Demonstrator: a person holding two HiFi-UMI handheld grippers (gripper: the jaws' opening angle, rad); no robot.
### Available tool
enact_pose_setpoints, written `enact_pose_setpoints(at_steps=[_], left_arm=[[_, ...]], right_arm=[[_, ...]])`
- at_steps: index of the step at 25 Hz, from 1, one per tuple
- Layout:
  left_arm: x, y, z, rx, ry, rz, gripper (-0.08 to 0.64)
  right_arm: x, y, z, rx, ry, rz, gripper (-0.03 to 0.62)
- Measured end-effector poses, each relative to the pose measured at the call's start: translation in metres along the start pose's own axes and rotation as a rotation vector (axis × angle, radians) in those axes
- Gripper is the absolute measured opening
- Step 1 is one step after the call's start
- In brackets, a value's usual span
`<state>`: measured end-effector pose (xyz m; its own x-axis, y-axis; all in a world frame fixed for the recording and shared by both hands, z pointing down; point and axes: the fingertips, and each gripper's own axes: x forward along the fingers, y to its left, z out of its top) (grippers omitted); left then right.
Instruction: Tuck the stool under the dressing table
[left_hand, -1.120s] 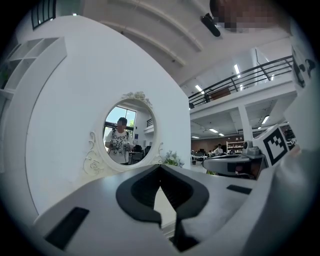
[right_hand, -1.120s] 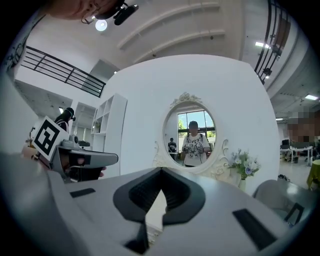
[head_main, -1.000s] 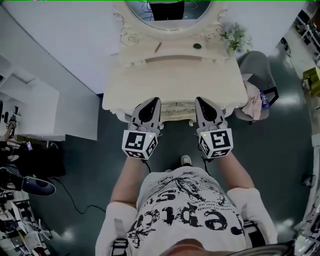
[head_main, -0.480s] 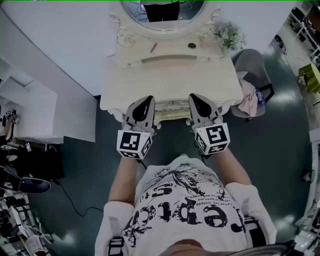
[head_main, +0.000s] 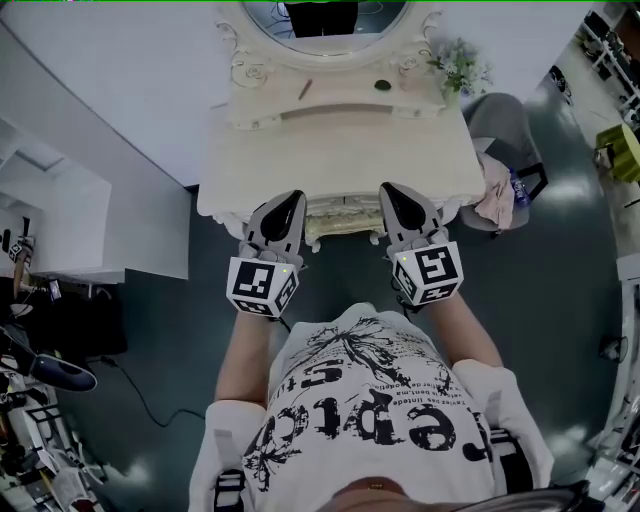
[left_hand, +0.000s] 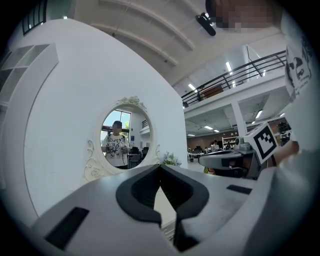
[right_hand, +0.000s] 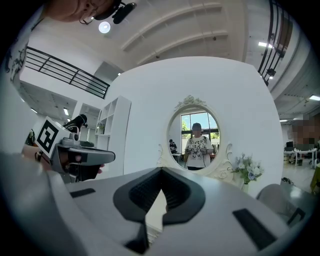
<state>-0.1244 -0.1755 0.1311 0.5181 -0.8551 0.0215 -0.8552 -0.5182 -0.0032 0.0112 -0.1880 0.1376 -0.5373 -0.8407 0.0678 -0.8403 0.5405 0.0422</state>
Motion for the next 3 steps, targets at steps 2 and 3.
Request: enact_pose_setpoints(at_steps=[2,3], left_arm=[[0.0018,0.0017,-0.0003,0.010,0.002,-0.006,0.020],[0.0028,0.0027,-0.0003,0.014,0.002,-0.008,0.020]], right_arm=[[0.0021,-0.0024,-0.0001,0.001,-0.001,-0.002,0.015],[0.0032,-0.0038,-0.0001,0.001,-0.001,-0.002,0.015]])
